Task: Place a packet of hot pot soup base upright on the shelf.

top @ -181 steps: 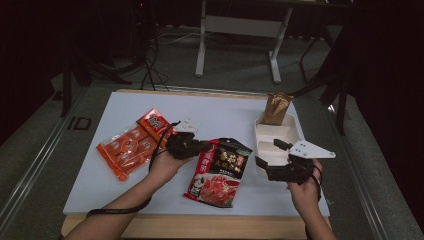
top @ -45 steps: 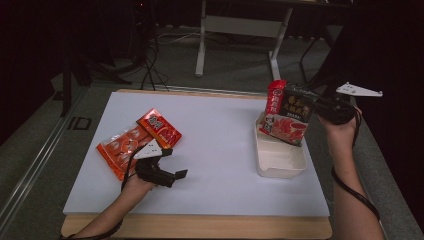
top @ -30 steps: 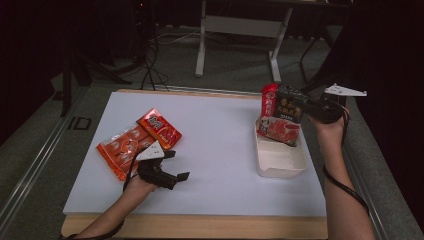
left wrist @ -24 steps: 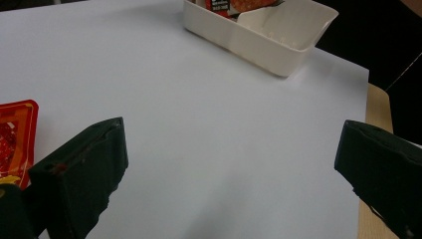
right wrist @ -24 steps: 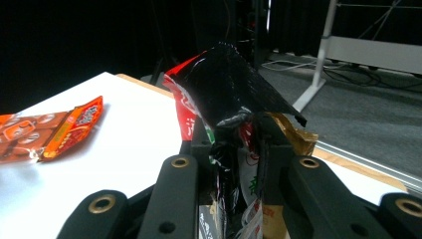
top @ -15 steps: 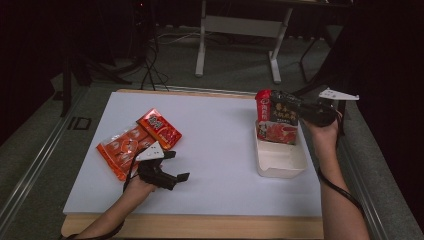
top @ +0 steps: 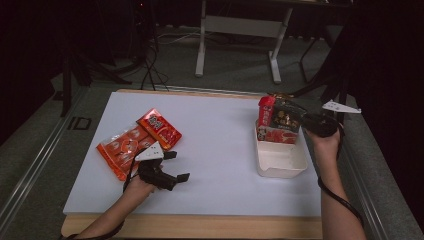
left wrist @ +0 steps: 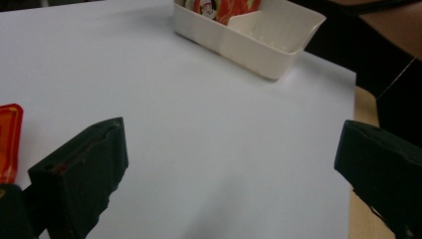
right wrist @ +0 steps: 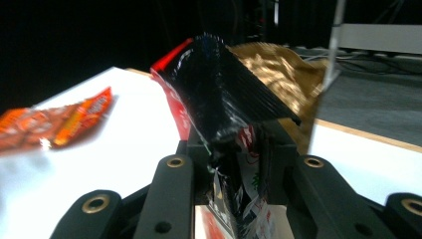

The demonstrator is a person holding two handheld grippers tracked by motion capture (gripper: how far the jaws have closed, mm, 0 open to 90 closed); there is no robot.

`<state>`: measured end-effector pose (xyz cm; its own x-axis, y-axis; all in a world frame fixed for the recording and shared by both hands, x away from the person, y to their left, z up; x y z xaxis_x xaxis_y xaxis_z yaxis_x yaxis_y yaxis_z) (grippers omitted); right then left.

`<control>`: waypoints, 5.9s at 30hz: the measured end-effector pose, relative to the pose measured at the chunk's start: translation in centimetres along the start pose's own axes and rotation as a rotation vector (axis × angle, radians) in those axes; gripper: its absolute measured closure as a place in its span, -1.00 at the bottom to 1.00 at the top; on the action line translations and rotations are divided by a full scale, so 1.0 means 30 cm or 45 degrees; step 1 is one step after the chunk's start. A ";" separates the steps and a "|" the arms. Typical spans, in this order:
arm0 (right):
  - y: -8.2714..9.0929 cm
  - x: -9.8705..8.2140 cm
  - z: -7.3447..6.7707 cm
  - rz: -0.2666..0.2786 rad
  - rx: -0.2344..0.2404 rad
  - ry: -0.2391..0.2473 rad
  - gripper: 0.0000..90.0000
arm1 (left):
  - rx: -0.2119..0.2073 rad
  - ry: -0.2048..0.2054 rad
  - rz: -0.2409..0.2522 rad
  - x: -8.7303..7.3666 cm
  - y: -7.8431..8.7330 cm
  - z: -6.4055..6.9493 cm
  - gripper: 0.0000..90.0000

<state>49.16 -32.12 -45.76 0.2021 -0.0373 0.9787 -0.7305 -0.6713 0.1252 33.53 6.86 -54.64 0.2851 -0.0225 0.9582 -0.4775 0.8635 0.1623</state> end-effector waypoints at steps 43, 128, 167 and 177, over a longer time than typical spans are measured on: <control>0.122 0.109 -0.459 0.115 0.159 0.101 -0.65 | 0.146 -0.038 -0.072 0.084 0.133 -0.089 -0.68; 0.102 -0.110 -0.614 -0.048 0.338 0.036 -0.65 | 0.592 0.043 -0.456 -0.152 0.444 -0.536 1.00; 0.109 -0.122 -0.602 -0.058 0.325 0.037 -0.65 | 0.614 -0.012 -0.499 -0.097 0.259 -0.567 1.00; 0.105 -0.126 -0.604 -0.061 0.331 0.038 -0.65 | 0.621 0.023 -0.471 -0.099 0.224 -0.606 1.00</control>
<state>34.28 -20.67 -46.12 0.2100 0.0184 0.9775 -0.5279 -0.8394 0.1292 44.57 21.90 -60.67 0.5166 -0.2645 0.8143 -0.6685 0.4697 0.5767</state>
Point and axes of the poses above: each handheld gripper's, and its own axes: y roughly backward along the jaws, x roughly out of its top, z roughly to its right, the point moved 9 cm from there along -y, roughly forward along the jaws, and after that the axes turned 13 degrees about z, right-handed, at the moved point
